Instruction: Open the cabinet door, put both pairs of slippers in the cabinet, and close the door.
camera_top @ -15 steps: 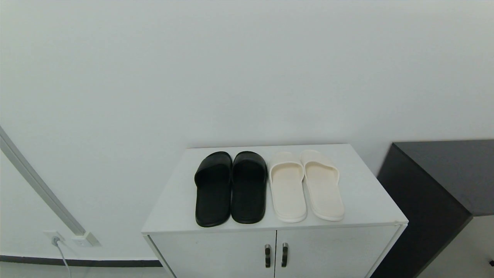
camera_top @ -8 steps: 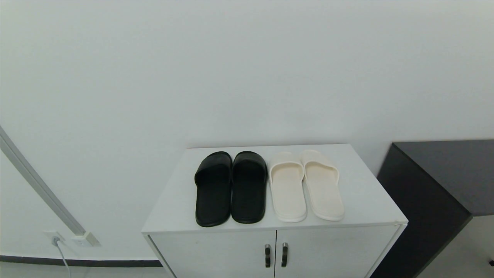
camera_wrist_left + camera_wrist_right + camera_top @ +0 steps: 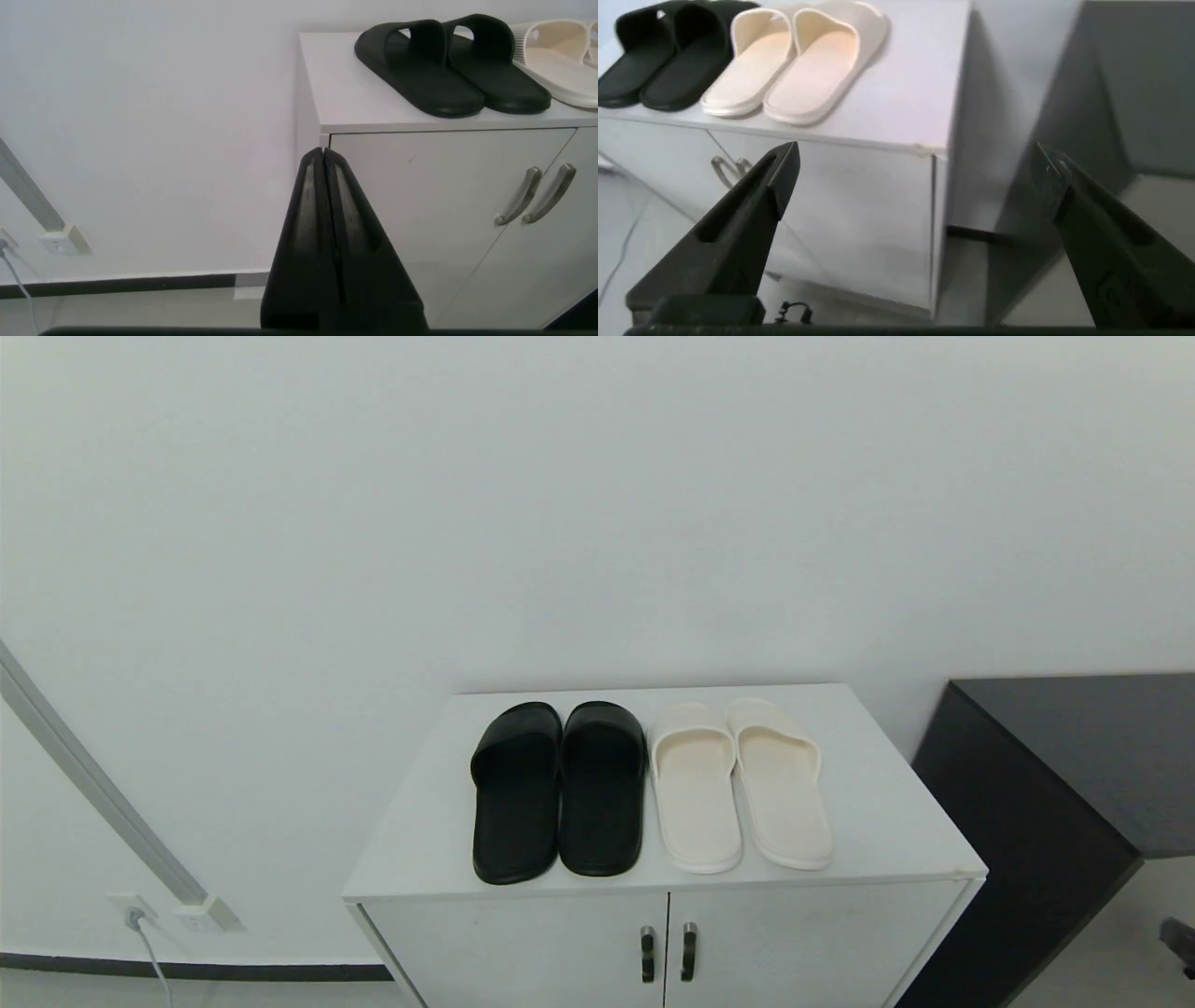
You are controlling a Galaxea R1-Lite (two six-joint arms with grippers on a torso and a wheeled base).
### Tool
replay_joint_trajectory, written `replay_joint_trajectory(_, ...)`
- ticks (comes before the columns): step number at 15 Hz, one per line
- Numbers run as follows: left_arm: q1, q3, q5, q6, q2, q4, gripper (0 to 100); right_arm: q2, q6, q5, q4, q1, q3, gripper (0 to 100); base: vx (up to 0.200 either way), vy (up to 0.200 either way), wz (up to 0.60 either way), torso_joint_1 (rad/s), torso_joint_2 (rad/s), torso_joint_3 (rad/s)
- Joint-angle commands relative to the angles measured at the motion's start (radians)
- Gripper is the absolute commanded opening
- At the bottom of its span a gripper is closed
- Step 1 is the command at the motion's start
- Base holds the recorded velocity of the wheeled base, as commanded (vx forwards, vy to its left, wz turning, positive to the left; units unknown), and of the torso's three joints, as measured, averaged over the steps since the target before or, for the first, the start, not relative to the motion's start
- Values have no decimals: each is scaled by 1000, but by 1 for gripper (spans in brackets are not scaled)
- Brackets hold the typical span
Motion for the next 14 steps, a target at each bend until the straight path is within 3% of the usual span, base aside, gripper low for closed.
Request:
replay_joint_trajectory(1,0,0,1,0,1,0,0,248,11,-41,-96,95,-36,100,0,0,0,0,0,0)
replay_joint_trajectory(3,0,0,0,0,1,0,0,304,47,-104,-119,170,-73,100,0,0,0,0,0,0)
replay_joint_trajectory(8,0,0,1,-2,1,0,0,541,224,-426,-140,527,-237,100,0,0,0,0,0,0)
replay_joint_trajectory(11,0,0,1,0,1,0,0,726,288,-540,-214,616,-335,100,0,0,0,0,0,0)
replay_joint_trajectory(14,0,0,0,0,1,0,0,869,291,-598,-280,632,-426,100,0,0,0,0,0,0)
